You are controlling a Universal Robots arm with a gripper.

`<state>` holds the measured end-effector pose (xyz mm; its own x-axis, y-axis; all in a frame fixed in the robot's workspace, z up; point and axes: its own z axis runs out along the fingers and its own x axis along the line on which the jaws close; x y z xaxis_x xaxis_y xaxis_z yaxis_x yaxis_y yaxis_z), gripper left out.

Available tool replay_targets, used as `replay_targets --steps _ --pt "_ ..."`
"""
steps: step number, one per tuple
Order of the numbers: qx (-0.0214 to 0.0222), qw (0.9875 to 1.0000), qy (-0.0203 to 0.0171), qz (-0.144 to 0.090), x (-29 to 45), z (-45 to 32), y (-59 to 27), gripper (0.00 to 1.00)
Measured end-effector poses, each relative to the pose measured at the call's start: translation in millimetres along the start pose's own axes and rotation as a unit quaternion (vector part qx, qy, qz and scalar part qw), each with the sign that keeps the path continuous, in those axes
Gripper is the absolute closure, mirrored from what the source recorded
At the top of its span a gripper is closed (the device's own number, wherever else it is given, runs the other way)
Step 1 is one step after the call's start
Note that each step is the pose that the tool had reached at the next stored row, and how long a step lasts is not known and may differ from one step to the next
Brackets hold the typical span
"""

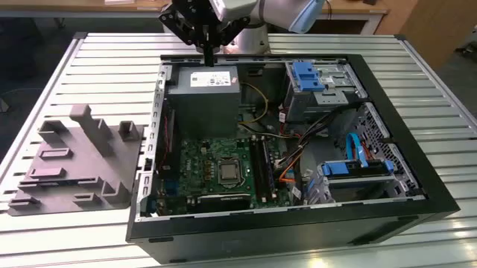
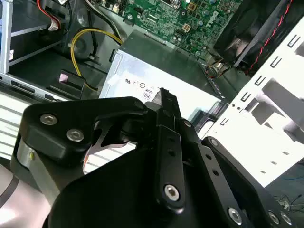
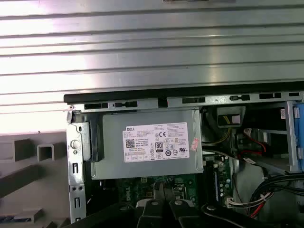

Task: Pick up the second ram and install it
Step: 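Reach for the second ram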

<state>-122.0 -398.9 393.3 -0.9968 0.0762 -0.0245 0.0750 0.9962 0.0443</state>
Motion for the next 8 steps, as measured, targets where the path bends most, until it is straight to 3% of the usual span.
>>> replay_targets --steps 8 --pt "0.0 1.0 0.0 0.0 0.0 0.0 0.0 0.89"
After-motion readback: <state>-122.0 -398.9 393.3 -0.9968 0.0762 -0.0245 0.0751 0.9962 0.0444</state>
